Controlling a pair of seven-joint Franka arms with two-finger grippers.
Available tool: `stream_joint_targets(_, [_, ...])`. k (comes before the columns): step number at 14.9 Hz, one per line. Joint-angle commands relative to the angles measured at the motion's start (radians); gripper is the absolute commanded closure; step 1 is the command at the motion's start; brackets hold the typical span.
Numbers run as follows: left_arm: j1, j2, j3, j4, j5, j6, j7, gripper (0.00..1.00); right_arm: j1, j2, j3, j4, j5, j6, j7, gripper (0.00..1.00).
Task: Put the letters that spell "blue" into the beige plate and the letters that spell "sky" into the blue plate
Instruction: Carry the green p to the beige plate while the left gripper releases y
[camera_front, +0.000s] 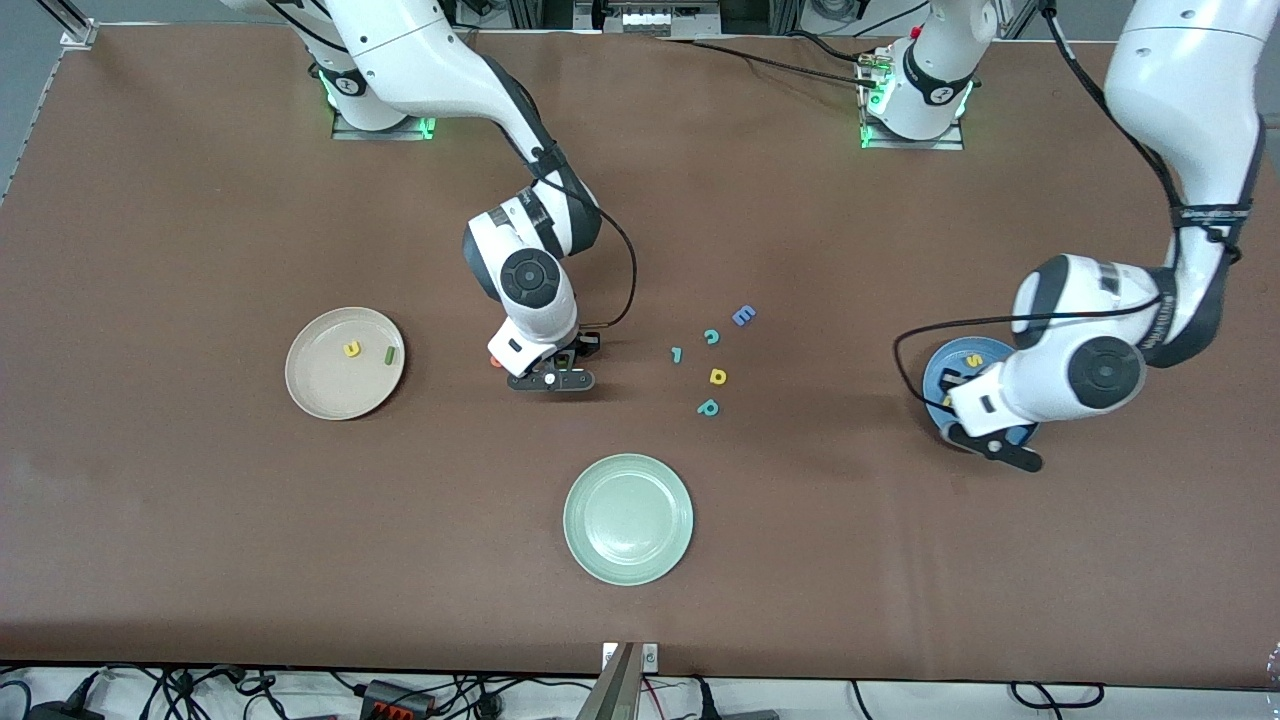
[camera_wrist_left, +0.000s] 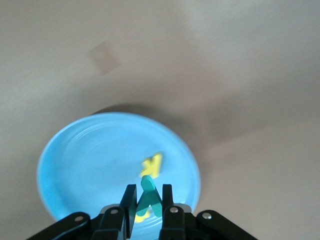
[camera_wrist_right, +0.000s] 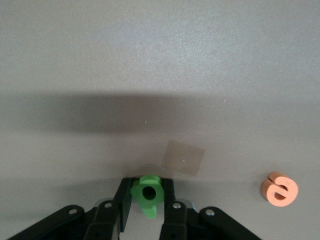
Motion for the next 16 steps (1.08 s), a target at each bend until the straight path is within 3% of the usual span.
stream_joint_targets(1, [0.042, 0.010, -0.012, -0.032, 0.024, -0.007, 0.024, 0.85, -0.010, 0.009, 0.000, 0.031, 0.024, -0.001, -0.014, 0.85])
stream_joint_targets(4, [0.076, 0.015, -0.008, -0.060, 0.025, 0.000, 0.026, 0.77, -0.052, -0.026, -0.006, 0.030, 0.024, -0.021, -0.022, 0.89])
stream_joint_targets(5, [0.090, 0.022, -0.008, -0.060, 0.025, -0.001, 0.026, 0.54, -0.073, -0.048, -0.006, 0.028, 0.024, -0.056, -0.025, 0.90])
stream_joint_targets(6, [0.090, 0.027, -0.008, -0.060, 0.024, -0.001, 0.024, 0.05, -0.101, -0.074, -0.008, 0.028, 0.021, -0.110, -0.026, 0.90])
stream_joint_targets(7, [0.091, 0.027, -0.009, -0.060, 0.024, -0.004, 0.024, 0.00, -0.131, -0.089, -0.008, 0.027, 0.019, -0.157, -0.043, 0.91])
stream_joint_targets(9, [0.088, 0.024, -0.012, -0.059, 0.024, -0.010, 0.021, 0.00, -0.194, -0.131, -0.026, -0.014, 0.009, -0.213, -0.103, 0.91])
stream_joint_targets(13, [0.078, -0.019, -0.044, -0.036, 0.024, -0.065, 0.017, 0.00, -0.292, -0.244, -0.098, -0.201, 0.005, -0.214, -0.348, 0.91])
stream_joint_targets(16, [0.073, -0.088, -0.054, 0.019, 0.024, -0.186, 0.011, 0.00, -0.339, -0.272, -0.126, -0.286, 0.005, -0.215, -0.446, 0.91])
